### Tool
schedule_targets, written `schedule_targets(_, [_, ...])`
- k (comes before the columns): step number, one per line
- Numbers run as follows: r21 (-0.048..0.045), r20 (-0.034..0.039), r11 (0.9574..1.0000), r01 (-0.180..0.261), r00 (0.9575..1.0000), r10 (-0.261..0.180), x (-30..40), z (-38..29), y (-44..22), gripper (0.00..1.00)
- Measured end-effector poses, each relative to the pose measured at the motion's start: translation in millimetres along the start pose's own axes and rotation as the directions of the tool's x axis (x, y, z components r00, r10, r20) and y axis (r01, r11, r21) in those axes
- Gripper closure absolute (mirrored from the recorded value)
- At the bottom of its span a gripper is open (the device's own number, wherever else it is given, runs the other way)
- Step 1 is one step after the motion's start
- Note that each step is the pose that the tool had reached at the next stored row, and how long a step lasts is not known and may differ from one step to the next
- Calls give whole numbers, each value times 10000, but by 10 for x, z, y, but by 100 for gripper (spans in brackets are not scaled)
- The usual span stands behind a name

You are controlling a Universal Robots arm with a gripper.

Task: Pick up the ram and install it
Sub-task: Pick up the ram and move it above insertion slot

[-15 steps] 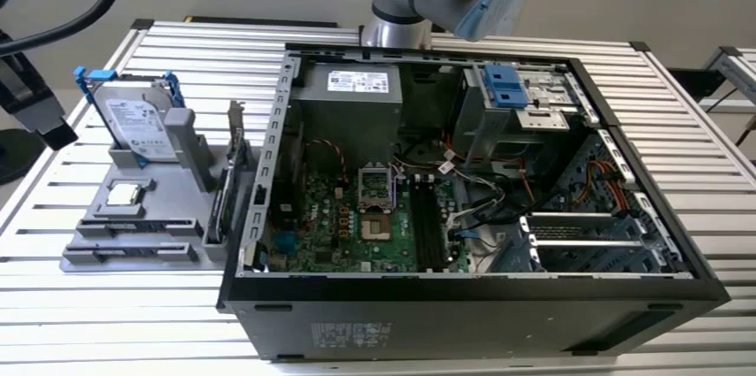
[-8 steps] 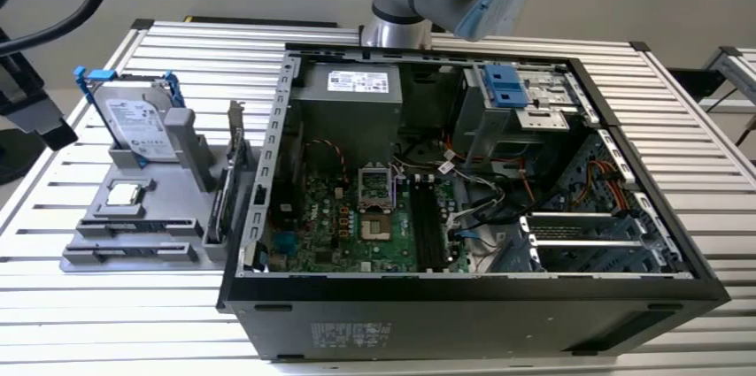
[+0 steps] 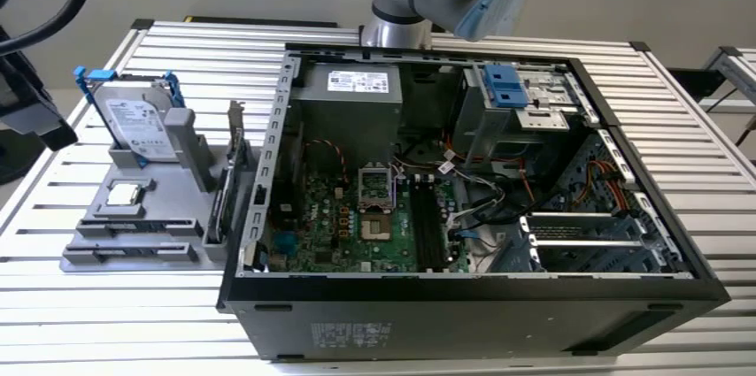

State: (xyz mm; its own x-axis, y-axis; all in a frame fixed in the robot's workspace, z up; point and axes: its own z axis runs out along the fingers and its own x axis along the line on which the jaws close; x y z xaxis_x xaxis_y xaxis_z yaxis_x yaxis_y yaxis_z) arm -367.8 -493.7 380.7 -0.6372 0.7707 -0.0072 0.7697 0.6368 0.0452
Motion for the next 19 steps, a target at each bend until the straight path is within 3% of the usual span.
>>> schedule_targets(9, [6,44,9954,-959,9954,959,0,0,0,100])
schedule_targets(19, [7,92,9798,-2002,9797,2001,0,-1,0,100])
